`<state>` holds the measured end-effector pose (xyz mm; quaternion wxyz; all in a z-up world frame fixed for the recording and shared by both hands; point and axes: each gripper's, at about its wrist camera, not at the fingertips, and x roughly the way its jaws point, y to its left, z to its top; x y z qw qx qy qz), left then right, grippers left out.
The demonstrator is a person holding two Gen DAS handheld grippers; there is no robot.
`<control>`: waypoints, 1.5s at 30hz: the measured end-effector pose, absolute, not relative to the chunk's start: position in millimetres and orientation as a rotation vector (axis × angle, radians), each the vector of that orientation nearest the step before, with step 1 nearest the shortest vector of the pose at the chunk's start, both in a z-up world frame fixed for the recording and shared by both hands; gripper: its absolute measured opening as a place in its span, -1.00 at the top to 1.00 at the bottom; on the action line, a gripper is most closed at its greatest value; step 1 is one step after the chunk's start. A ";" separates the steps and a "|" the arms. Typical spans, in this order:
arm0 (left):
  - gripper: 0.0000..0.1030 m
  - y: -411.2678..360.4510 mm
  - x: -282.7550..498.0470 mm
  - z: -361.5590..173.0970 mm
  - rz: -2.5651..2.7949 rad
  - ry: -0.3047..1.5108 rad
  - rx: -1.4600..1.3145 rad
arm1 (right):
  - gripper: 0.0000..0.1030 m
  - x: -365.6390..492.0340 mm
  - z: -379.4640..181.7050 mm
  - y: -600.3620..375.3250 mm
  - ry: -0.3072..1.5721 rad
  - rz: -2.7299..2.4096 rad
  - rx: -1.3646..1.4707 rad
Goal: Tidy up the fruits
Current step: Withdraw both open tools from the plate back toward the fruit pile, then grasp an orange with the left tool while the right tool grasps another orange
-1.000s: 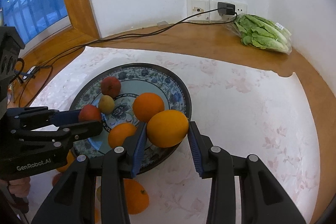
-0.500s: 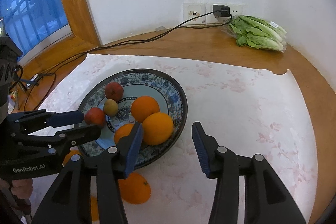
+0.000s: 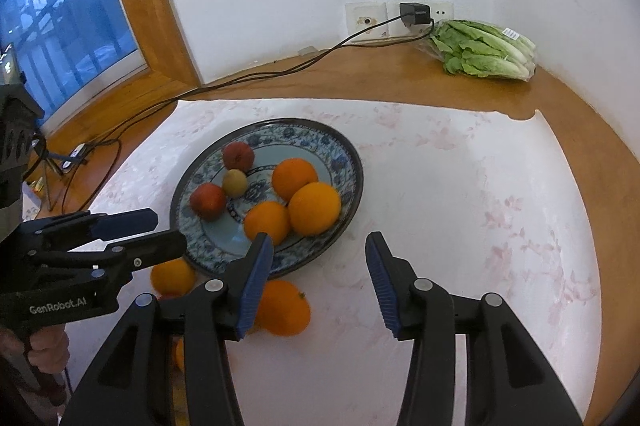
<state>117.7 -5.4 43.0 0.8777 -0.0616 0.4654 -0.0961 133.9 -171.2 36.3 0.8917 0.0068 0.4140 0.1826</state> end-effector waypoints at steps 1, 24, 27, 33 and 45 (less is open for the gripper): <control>-0.05 -5.0 116.7 42.7 -0.200 0.973 -0.129 | 0.04 132.5 36.0 -171.1 0.861 0.379 0.016; -0.05 0.7 99.6 30.6 -0.189 1.012 -0.155 | 0.04 117.0 17.8 -173.4 0.925 0.389 0.113; -0.05 -0.2 98.9 27.9 -0.195 1.020 -0.156 | 0.04 117.3 16.7 -172.9 0.927 0.394 0.116; -0.05 -2.6 99.9 23.5 -0.199 1.028 -0.162 | 0.04 117.9 11.9 -169.6 0.941 0.408 0.128; -0.02 -10.2 98.6 21.2 -0.234 1.029 -0.164 | 0.23 116.9 10.0 -167.7 0.934 0.415 0.141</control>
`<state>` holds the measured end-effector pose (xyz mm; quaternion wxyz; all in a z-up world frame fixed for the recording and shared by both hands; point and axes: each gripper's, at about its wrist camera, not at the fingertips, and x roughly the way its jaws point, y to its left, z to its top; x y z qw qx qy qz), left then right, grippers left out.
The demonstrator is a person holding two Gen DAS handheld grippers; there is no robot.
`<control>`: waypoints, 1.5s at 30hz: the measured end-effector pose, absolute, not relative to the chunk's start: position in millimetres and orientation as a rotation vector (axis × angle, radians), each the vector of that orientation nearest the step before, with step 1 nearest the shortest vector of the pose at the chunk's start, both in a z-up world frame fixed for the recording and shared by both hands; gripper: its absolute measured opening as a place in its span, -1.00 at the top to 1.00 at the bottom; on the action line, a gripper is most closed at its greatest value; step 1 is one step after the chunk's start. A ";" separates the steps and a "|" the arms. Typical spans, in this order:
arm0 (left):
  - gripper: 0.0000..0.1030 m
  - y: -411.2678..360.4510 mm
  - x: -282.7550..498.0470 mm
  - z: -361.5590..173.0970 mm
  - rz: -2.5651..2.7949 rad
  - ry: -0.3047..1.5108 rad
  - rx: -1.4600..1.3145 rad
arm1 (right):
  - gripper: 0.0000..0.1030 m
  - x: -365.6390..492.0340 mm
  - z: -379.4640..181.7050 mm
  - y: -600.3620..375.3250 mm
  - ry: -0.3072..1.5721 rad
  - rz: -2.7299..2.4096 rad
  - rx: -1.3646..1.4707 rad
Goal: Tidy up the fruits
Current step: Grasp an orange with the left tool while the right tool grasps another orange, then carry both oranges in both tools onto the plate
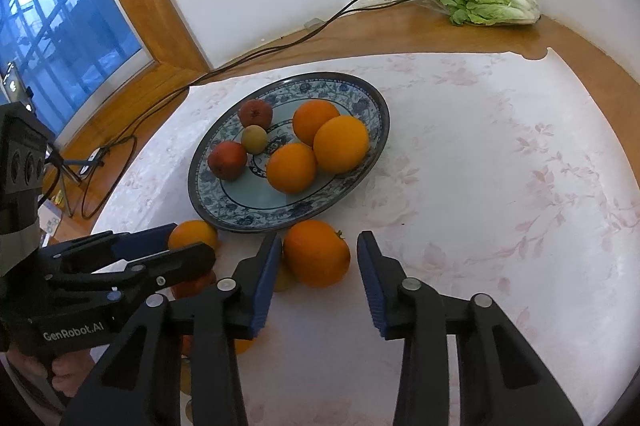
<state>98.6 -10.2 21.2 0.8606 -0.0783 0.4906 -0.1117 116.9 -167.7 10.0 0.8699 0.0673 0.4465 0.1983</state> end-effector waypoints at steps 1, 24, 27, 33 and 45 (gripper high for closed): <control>-0.02 -10.6 98.4 21.3 -0.234 1.029 -0.163 | 0.23 116.8 10.0 -167.1 0.933 0.416 0.139; 0.29 1.0 92.5 28.6 -0.209 0.997 -0.185 | 0.32 112.4 16.5 -174.5 0.912 0.394 0.172; 0.29 3.1 89.5 34.2 -0.210 0.980 -0.189 | 0.32 112.1 17.2 -176.2 0.912 0.391 0.182; 0.29 9.4 85.7 43.8 -0.202 0.949 -0.208 | 0.32 110.2 20.3 -175.8 0.904 0.394 0.184; 0.29 10.0 100.2 49.7 -0.199 0.930 -0.215 | 0.32 106.9 30.8 -173.1 0.881 0.393 0.169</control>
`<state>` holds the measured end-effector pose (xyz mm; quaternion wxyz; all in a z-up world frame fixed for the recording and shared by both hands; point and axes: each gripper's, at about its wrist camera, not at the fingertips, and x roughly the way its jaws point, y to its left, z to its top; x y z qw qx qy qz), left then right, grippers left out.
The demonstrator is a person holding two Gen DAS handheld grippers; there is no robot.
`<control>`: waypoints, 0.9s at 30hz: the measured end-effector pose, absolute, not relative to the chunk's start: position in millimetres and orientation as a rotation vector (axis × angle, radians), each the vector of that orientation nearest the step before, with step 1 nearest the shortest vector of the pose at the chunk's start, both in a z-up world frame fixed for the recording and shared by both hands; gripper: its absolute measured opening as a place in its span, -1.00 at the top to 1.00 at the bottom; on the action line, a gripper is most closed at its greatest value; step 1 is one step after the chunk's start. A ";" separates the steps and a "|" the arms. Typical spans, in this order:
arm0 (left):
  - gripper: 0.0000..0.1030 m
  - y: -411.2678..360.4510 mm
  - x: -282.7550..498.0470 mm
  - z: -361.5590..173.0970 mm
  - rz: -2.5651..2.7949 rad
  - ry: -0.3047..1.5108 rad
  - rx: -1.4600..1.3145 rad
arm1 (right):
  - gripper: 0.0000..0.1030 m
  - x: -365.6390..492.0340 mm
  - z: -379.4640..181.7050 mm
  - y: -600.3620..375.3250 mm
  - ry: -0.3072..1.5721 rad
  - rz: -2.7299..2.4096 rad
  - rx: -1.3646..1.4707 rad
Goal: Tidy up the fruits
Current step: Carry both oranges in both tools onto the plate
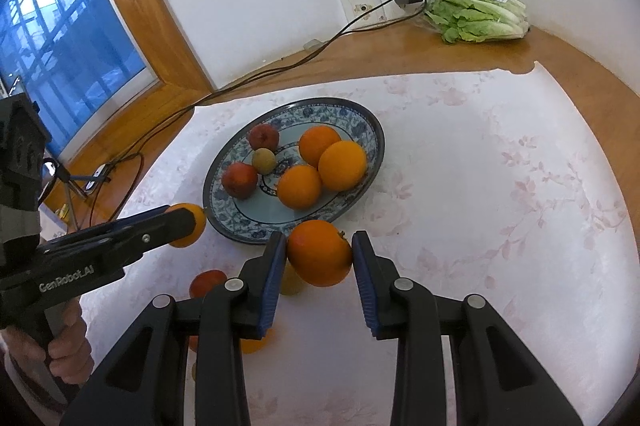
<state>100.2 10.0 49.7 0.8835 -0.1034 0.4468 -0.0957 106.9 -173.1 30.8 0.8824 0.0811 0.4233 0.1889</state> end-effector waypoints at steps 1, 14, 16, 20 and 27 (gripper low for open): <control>0.29 9.4 102.2 49.6 -0.201 0.931 -0.216 | 0.32 107.6 31.5 -172.9 0.881 0.392 0.166; 0.29 -5.8 122.6 45.4 -0.215 0.941 -0.156 | 0.32 119.3 39.7 -161.1 0.872 0.412 0.097; 0.29 -8.1 125.1 43.9 -0.212 0.944 -0.144 | 0.32 121.2 39.8 -159.0 0.872 0.416 0.088; 0.29 -8.5 128.6 40.6 -0.210 0.951 -0.139 | 0.32 124.1 38.4 -155.2 0.875 0.421 0.069; 0.29 -9.4 135.4 33.3 -0.198 0.964 -0.102 | 0.32 132.3 34.3 -152.8 0.887 0.417 0.051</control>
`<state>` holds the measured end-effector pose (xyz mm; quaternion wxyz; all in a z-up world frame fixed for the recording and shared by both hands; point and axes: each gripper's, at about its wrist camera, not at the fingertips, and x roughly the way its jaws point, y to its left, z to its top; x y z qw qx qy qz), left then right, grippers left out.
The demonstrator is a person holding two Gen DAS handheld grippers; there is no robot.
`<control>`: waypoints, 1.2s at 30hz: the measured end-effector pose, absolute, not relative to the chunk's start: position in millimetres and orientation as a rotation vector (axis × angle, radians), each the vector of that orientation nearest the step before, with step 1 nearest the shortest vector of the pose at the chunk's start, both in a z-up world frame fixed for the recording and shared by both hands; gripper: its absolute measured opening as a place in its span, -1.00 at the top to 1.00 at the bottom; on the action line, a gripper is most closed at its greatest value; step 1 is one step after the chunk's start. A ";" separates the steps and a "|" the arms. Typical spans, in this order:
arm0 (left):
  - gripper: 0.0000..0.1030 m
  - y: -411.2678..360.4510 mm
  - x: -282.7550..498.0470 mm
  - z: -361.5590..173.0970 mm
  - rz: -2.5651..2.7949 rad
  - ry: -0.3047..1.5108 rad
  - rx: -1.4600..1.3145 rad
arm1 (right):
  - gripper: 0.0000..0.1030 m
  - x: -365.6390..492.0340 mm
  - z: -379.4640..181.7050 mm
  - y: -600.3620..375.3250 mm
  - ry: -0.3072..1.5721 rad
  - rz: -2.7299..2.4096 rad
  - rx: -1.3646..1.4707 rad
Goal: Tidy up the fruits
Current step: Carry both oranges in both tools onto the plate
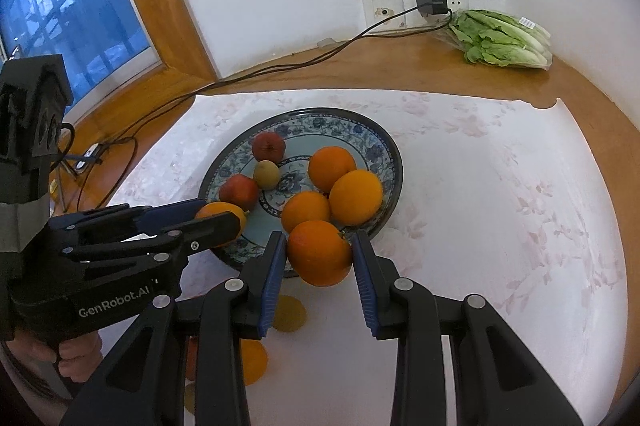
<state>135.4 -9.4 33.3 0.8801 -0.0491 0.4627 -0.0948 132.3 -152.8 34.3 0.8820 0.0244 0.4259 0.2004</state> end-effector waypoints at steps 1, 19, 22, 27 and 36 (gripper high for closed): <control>0.29 -9.3 136.5 32.2 -0.196 0.966 -0.097 | 0.32 133.7 33.7 -152.5 0.888 0.418 0.048; 0.29 -11.6 159.6 26.8 -0.170 0.963 -0.053 | 0.33 146.9 27.8 -148.8 0.857 0.410 0.004; 0.29 -11.6 162.7 26.8 -0.168 0.963 -0.057 | 0.33 151.2 25.4 -149.6 0.856 0.406 0.008; 0.29 -12.5 165.0 26.1 -0.167 0.959 -0.056 | 0.33 154.8 22.9 -149.2 0.850 0.405 0.002; 0.27 -11.5 170.3 22.1 -0.167 0.955 -0.069 | 0.33 156.0 20.7 -149.3 0.845 0.410 0.008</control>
